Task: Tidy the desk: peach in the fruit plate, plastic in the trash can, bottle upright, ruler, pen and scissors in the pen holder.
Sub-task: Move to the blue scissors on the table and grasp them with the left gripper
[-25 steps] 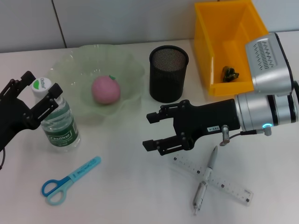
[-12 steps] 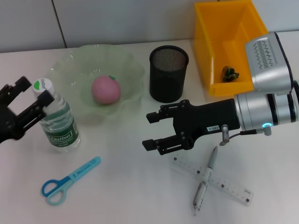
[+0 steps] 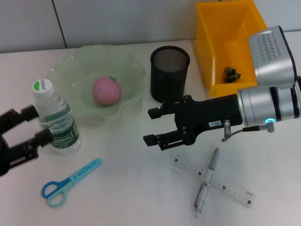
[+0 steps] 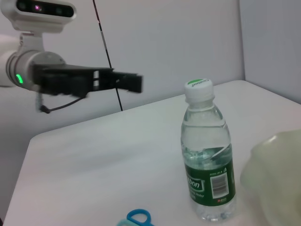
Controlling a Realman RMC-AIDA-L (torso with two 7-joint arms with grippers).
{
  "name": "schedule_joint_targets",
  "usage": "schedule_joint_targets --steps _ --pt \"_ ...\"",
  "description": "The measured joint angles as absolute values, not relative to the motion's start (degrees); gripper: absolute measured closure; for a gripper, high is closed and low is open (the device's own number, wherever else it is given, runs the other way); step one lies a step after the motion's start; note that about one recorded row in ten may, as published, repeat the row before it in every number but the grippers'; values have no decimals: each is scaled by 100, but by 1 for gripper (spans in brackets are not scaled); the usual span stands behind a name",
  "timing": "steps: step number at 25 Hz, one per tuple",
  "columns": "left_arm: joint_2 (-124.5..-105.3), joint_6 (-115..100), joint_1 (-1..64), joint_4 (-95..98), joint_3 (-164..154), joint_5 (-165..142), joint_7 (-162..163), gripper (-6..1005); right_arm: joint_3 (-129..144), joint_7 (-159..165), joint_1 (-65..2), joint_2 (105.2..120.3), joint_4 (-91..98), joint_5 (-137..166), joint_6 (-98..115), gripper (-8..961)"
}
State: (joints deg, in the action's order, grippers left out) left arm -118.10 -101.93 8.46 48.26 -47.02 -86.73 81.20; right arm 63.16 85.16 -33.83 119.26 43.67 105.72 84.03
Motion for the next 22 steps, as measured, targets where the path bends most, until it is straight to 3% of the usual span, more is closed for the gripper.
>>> schedule_joint_targets --steps 11,22 --pt "-11834 -10627 946 6017 -5094 -9571 9024 182 6338 8990 -3333 11903 4669 10570 8462 196" --pt "-11842 -10551 1707 6630 -5275 -11139 10097 183 6272 9080 -3255 11830 4928 11195 8875 196"
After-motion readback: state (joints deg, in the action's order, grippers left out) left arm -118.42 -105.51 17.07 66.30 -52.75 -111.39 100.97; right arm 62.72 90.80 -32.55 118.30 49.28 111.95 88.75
